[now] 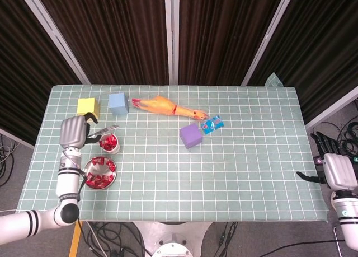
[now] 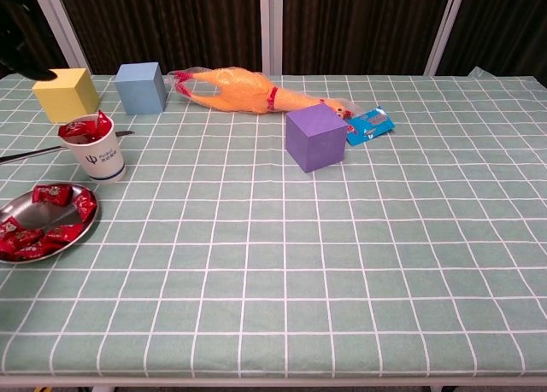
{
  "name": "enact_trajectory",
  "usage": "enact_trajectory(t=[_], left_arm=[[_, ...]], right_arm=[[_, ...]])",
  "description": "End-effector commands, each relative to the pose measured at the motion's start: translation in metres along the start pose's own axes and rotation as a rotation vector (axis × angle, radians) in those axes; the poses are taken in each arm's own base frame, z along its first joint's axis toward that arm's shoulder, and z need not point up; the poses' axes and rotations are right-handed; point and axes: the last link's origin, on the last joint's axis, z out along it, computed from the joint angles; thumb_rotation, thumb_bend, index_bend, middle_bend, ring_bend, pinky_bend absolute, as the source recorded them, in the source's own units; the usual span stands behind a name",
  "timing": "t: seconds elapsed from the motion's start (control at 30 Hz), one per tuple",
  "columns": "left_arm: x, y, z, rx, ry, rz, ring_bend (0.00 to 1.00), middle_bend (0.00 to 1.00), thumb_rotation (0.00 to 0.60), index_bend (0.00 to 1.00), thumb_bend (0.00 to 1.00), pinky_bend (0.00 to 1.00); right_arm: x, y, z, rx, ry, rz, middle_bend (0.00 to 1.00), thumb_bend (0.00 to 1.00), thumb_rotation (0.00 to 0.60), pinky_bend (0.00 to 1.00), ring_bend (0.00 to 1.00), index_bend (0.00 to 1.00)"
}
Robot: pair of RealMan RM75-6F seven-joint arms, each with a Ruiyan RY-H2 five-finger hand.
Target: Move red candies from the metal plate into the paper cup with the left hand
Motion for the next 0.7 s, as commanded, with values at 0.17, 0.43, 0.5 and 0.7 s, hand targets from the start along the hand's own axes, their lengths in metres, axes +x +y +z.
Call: enact_trajectory(t=[0.17,0.43,0.5,0.7], left_arm=[[0.015,-0.081,-0.03,-0.015,0.179,0.024,0.7,0.76,0.6,0.5,0.13,0.81],[0.002,-0.12,-0.071,-0.145,-0.045,0.175,0.16,0.24,0.562,0.29,0.09,0.3],[-0.003,-0.124,-0.082,-0.182,-0.075,0.22,0.14,0.21,0.511,0.29,0.09,0.27],[-0.002,-0.132,-0.097,-0.173,-0.116,0.213,0.13,0.18,0.485,0.27,0.07,0.24]], right_arm=[[0.0,0.007,-0.006,-0.015,0.008,0.004,0.0,0.0,0.512,0.0,0.0,0.0],[0.0,0.008,-0.015,-0.009,0.024,-0.04,0.0,0.0,0.513,0.0,0.0,0.0],[0.0,0.007,-0.017,-0.007,0.027,-0.044,0.0,0.0,0.513,0.0,0.0,0.0],[-0.001,0.003,-0.022,0.001,0.04,-0.071,0.0,0.0,0.513,0.0,0.0,0.0]])
